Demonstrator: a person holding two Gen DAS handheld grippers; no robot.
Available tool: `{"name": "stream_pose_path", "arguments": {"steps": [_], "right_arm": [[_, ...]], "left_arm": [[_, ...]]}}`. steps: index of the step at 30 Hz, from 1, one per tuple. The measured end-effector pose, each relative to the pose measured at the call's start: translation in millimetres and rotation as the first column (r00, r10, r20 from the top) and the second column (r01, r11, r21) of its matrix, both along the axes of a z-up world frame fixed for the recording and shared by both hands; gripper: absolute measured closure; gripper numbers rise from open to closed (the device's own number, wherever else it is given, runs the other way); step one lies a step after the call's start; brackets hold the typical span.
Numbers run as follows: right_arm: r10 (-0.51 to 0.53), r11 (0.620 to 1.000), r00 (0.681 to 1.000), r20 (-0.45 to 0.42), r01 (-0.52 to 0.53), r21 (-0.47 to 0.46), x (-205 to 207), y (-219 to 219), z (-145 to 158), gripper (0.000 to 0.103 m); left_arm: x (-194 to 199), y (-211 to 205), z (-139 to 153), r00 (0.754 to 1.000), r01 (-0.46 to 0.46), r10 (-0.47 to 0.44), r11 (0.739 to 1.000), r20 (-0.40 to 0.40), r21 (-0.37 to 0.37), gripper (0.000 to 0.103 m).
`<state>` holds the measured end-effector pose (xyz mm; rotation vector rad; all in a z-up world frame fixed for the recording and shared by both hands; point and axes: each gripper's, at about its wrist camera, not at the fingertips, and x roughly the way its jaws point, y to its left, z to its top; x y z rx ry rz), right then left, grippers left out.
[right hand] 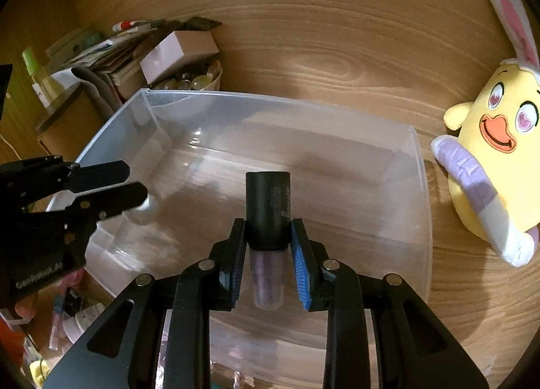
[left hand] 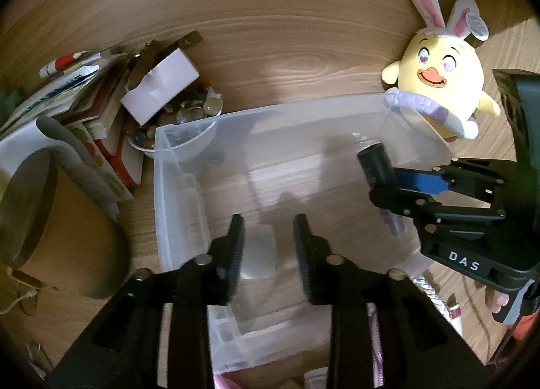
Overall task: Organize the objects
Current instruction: 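Carry both items into the clear bin and open both grippers, then withdraw both grippers from the bin back toward the items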
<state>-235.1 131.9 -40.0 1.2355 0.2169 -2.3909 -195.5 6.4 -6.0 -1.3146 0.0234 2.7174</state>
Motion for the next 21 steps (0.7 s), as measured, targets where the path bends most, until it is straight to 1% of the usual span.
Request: {"name": "stream_pose_path", "arguments": {"steps": [1, 2, 3, 4, 5, 6, 7, 8, 9, 10, 11, 13, 14, 17, 18, 21], "right_arm": [[-0.002, 1.000, 1.000, 0.001, 0.002, 0.003, 0.9, 0.5, 0.2, 0.078], [-0.005, 1.000, 1.000, -0.002, 0.005, 0.007, 2.3, 0.6, 1.0, 0.077], [-0.011, 1.000, 1.000, -0.011, 0.011, 0.014, 4.4, 0.9, 2.8, 0.073], [-0.015, 1.000, 1.000, -0.021, 0.015, 0.020, 6.5, 1.0, 5.0, 0.066], [-0.015, 1.000, 0.999, -0.038, 0.016, 0.022, 10.8, 1.8, 9.0, 0.063], [-0.016, 1.000, 0.999, -0.050, 0.017, 0.020, 13.8, 2.5, 12.5, 0.057], [-0.017, 1.000, 0.998, -0.063, 0.019, 0.018, 17.3, 3.0, 16.3, 0.052], [-0.020, 1.000, 0.996, -0.084, 0.021, 0.016, 23.3, 4.5, 22.4, 0.050], [-0.021, 1.000, 0.995, -0.099, 0.023, 0.012, 28.2, 5.7, 27.7, 0.045], [-0.023, 1.000, 0.994, -0.109, 0.024, 0.008, 31.5, 6.2, 31.5, 0.041], [-0.028, 1.000, 0.991, -0.127, 0.027, -0.005, 38.0, 8.8, 38.5, 0.039], [-0.037, 0.999, 0.988, -0.149, 0.034, -0.024, 46.9, 13.7, 47.6, 0.030], [-0.048, 0.998, 0.985, -0.167, 0.042, -0.038, 54.4, 18.0, 54.1, 0.029], [-0.064, 0.997, 0.976, -0.208, 0.056, -0.047, 70.0, 25.7, 65.3, 0.023], [-0.069, 0.997, 0.974, -0.217, 0.060, -0.051, 74.8, 28.1, 67.6, 0.020], [-0.085, 0.995, 0.969, -0.231, 0.070, -0.070, 93.2, 36.3, 70.9, 0.019]], "left_arm": [[2.6, -0.7, 2.4, 1.000, -0.003, 0.003, 1.000, -0.008, 0.003, 0.055], [4.1, -0.6, 4.6, 1.000, -0.004, 0.004, 1.000, -0.020, 0.005, 0.050], [6.4, -0.7, 7.0, 1.000, -0.005, 0.006, 1.000, -0.031, 0.003, 0.044], [8.8, -0.6, 9.7, 0.999, -0.007, 0.007, 1.000, -0.041, -0.001, 0.041], [13.5, -0.3, 14.7, 0.998, -0.004, 0.004, 1.000, -0.057, -0.007, 0.040], [16.6, -0.5, 18.1, 0.998, -0.002, 0.002, 1.000, -0.067, -0.009, 0.037], [21.3, -1.3, 23.3, 0.997, -0.004, 0.003, 1.000, -0.083, -0.011, 0.033], [25.2, -1.8, 28.1, 0.995, -0.007, 0.006, 1.000, -0.098, -0.011, 0.027], [29.0, -2.4, 32.1, 0.994, -0.011, 0.010, 1.000, -0.112, -0.011, 0.024], [33.8, -3.7, 36.6, 0.992, -0.016, 0.014, 1.000, -0.129, -0.014, 0.017], [39.9, -5.1, 41.9, 0.988, -0.026, 0.022, 0.999, -0.152, -0.019, 0.011], [53.1, -7.9, 51.9, 0.978, -0.047, 0.039, 0.998, -0.204, -0.036, 0.007], [61.5, -9.3, 58.0, 0.971, -0.056, 0.044, 0.997, -0.234, -0.047, 0.005], [78.4, -15.5, 65.6, 0.961, -0.069, 0.052, 0.996, -0.273, -0.054, 0.003], [82.2, -17.3, 66.5, 0.960, -0.070, 0.053, 0.996, -0.276, -0.052, 0.002], [93.6, -22.7, 63.9, 0.961, -0.075, 0.061, 0.996, -0.271, -0.042, 0.002]]}}
